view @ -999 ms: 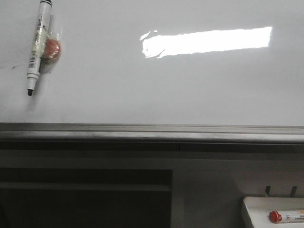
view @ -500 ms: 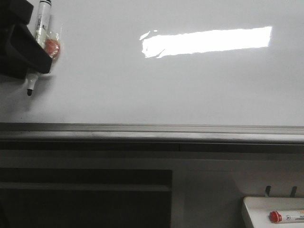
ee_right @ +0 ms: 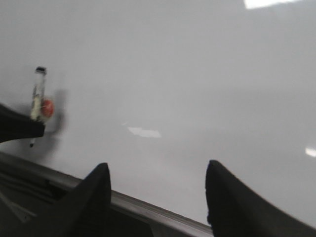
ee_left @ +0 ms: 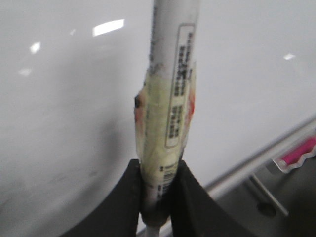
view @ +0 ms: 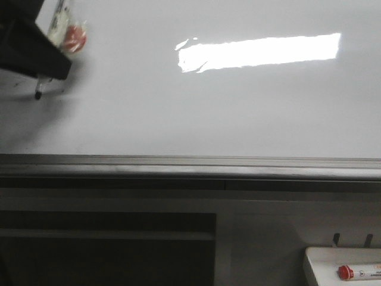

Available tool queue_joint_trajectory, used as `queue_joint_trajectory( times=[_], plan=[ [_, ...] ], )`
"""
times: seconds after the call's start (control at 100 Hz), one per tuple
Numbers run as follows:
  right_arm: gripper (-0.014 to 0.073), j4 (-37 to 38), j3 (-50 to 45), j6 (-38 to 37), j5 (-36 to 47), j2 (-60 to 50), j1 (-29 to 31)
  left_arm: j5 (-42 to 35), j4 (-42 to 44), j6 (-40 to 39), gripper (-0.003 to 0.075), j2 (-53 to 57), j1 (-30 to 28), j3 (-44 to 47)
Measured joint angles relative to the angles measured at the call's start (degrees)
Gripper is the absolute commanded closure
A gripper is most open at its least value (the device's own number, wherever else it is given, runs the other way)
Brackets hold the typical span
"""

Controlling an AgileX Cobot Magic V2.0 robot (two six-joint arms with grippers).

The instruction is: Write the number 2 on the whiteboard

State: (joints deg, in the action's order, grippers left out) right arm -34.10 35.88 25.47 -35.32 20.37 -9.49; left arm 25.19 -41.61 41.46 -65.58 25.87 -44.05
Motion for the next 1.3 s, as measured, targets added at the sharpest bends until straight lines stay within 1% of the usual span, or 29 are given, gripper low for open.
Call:
queue_joint_trajectory(
  times=[0.02,0.05,0.09,0.12,0.16,0.24,0.33,0.38,0.46,0.61,0.77,0.91,0.979,1.049,1.119,1.299],
  plan=[
    [0.0215,-1.89,0.40,2.27,-0.51,0.46,0.00,1.24,0.16,2.55,0.0741,0.89,1.21,-0.55],
    [0.0215,-4.92,0.97,8.07,-1.27,1.21,0.00,2.85,0.55,6.02,0.0741,2.04,2.89,-1.42],
    [0.0215,-7.76,1.84,13.86,-2.53,2.64,-0.30,5.06,1.52,10.90,0.0741,3.60,5.51,-2.14],
    [0.0215,-10.43,2.38,19.05,-3.05,3.75,-1.08,6.34,2.50,13.77,0.0741,4.50,7.28,-2.69],
    [0.0215,-13.05,3.09,23.59,-3.64,5.63,-2.48,7.85,4.25,17.44,0.0741,5.65,9.92,-2.96],
    [0.0214,-16.24,4.60,32.23,-4.66,9.36,-8.35,9.10,9.41,21.11,0.0741,6.98,14.28,-3.13],
    [0.0214,-15.28,7.05,36.50,-5.80,14.20,-16.02,10.44,14.94,22.91,0.0741,7.22,18.71,-3.23],
    [0.0214,-13.46,8.53,37.42,-6.09,16.88,-19.88,10.96,17.54,23.34,0.0741,7.22,20.66,-3.23],
    [0.0215,-10.81,10.84,38.07,-5.83,21.55,-25.02,11.27,19.04,23.59,0.0741,7.22,22.97,-3.23],
    [0.0215,-9.30,13.95,38.37,-3.36,29.41,-32.42,11.36,19.80,23.80,0.0741,7.22,24.22,-3.23],
    [0.0215,-9.13,15.58,38.43,-1.35,36.34,-37.53,11.36,20.02,23.80,0.0741,7.22,24.22,-3.23],
    [0.0225,-9.13,15.84,38.51,1.90,39.87,-38.78,11.39,20.09,23.80,0.0741,7.22,24.22,-3.23],
    [0.0288,-9.13,15.84,38.51,3.61,41.12,-38.78,11.39,20.09,23.80,0.0741,7.22,24.22,-3.23],
    [0.0406,-9.36,15.84,38.51,4.13,41.92,-38.78,11.39,20.68,23.80,0.0741,7.22,24.22,-3.23],
    [0.0499,-9.76,15.84,38.51,3.68,42.63,-38.91,11.26,21.08,23.57,0.0741,7.22,24.22,-3.23],
    [0.0637,-9.63,16.19,38.40,3.61,44.46,-38.95,12.28,21.21,21.07,0.0741,7.22,24.03,-2.99]
  ],
)
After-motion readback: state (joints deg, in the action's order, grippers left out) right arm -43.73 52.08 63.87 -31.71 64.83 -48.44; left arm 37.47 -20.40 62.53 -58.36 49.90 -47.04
